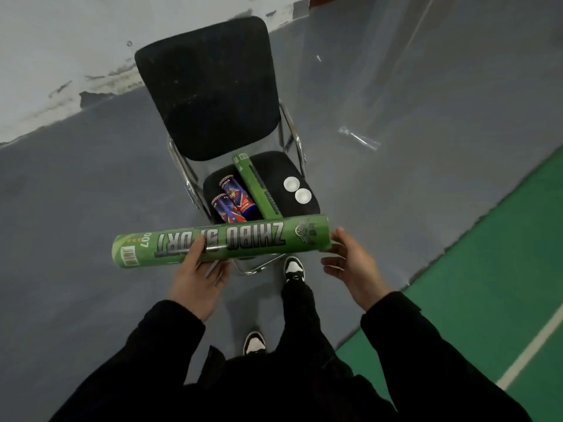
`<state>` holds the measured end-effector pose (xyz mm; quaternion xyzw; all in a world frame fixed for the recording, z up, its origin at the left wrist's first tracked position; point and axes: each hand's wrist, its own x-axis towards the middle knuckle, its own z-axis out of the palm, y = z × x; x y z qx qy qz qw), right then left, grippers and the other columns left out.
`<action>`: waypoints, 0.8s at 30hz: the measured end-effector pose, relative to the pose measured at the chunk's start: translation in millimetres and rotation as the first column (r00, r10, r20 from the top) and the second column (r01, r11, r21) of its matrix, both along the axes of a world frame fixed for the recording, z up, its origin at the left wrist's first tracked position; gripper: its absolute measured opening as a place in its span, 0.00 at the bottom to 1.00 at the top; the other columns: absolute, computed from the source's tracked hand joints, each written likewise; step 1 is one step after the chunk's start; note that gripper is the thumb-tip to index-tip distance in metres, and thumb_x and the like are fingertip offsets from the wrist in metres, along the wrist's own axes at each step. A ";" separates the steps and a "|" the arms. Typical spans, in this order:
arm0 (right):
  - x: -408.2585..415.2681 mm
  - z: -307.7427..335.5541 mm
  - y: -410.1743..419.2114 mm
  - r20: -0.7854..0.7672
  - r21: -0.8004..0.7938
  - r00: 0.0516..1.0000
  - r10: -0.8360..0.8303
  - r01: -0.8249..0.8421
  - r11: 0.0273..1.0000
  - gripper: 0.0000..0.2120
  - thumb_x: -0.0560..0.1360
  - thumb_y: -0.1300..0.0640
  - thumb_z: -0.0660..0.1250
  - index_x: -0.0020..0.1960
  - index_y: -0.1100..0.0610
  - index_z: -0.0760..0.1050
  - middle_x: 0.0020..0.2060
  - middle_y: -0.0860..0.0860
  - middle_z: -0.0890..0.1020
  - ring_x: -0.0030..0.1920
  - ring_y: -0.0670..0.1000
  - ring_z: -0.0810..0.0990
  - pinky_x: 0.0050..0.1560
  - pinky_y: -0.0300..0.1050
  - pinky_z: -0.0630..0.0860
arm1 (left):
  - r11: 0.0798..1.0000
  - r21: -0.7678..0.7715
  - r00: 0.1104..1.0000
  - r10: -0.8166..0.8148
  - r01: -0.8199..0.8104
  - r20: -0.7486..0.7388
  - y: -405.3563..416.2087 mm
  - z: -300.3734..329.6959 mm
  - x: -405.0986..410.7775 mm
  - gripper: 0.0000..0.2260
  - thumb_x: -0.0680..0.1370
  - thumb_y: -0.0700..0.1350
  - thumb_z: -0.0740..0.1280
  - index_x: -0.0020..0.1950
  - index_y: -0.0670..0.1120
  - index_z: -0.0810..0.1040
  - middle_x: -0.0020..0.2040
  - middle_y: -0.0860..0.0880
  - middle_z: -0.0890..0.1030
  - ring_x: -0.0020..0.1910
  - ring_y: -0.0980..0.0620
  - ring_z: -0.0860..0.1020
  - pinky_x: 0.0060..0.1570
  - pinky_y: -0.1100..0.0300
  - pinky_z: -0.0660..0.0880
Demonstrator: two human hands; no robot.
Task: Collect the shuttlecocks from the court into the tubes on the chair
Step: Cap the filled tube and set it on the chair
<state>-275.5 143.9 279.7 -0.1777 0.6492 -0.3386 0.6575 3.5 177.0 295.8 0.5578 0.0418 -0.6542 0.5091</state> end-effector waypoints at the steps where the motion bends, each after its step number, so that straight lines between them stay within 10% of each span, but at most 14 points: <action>1: -0.1 -11.7 -19.9 -0.028 0.005 1.000 0.013 -0.013 1.000 0.18 0.82 0.44 0.61 0.43 0.48 0.86 0.42 0.52 0.82 0.37 0.51 0.79 0.42 0.46 0.76 | 1.000 0.006 1.000 0.025 -0.025 0.007 -15.6 -5.5 -1.1 0.15 0.77 0.54 0.71 0.59 0.48 0.80 0.48 0.49 0.88 0.60 0.48 0.80 0.55 0.54 0.77; 8: -4.5 -150.3 -178.3 -0.393 0.080 0.890 0.230 -0.217 0.973 0.10 0.80 0.55 0.66 0.57 0.57 0.82 0.48 0.55 0.86 0.48 0.55 0.84 0.52 0.53 0.82 | 0.985 0.123 0.987 0.109 -0.123 0.115 -108.8 -65.2 -10.9 0.13 0.80 0.55 0.68 0.59 0.48 0.80 0.57 0.48 0.86 0.60 0.49 0.84 0.60 0.52 0.80; 12: -4.1 -226.5 -240.4 -0.599 0.166 0.668 0.441 -0.435 0.885 0.14 0.79 0.55 0.65 0.63 0.57 0.78 0.59 0.55 0.82 0.55 0.55 0.81 0.56 0.43 0.74 | 0.968 0.184 0.977 0.140 -0.170 0.162 -133.6 -96.5 -18.7 0.15 0.76 0.53 0.70 0.60 0.48 0.79 0.52 0.49 0.87 0.57 0.49 0.85 0.55 0.54 0.82; 16: -4.1 -301.2 -270.6 -0.714 0.289 0.338 0.613 -0.656 0.697 0.24 0.75 0.51 0.73 0.67 0.56 0.72 0.72 0.57 0.67 0.67 0.63 0.72 0.68 0.57 0.72 | 0.950 0.231 0.966 0.166 -0.210 0.197 -147.9 -125.7 -22.7 0.16 0.75 0.53 0.70 0.59 0.48 0.79 0.50 0.50 0.87 0.56 0.48 0.85 0.54 0.53 0.82; 20: 3.8 -340.6 -281.6 -0.794 0.380 0.069 0.604 -0.720 0.581 0.31 0.69 0.47 0.79 0.64 0.58 0.70 0.65 0.59 0.71 0.61 0.64 0.74 0.55 0.61 0.78 | 0.944 0.238 0.959 0.175 -0.229 0.225 -152.0 -138.8 -18.4 0.12 0.76 0.53 0.69 0.56 0.49 0.79 0.49 0.51 0.86 0.56 0.48 0.85 0.56 0.52 0.82; 24: 6.1 -348.8 -276.2 -0.873 0.255 0.146 0.466 -0.678 0.689 0.24 0.72 0.47 0.74 0.61 0.59 0.72 0.60 0.59 0.75 0.57 0.64 0.76 0.53 0.57 0.75 | 0.946 0.221 0.952 0.183 -0.238 0.245 -150.2 -143.7 -4.8 0.07 0.78 0.51 0.68 0.52 0.51 0.79 0.47 0.51 0.85 0.54 0.50 0.86 0.60 0.50 0.78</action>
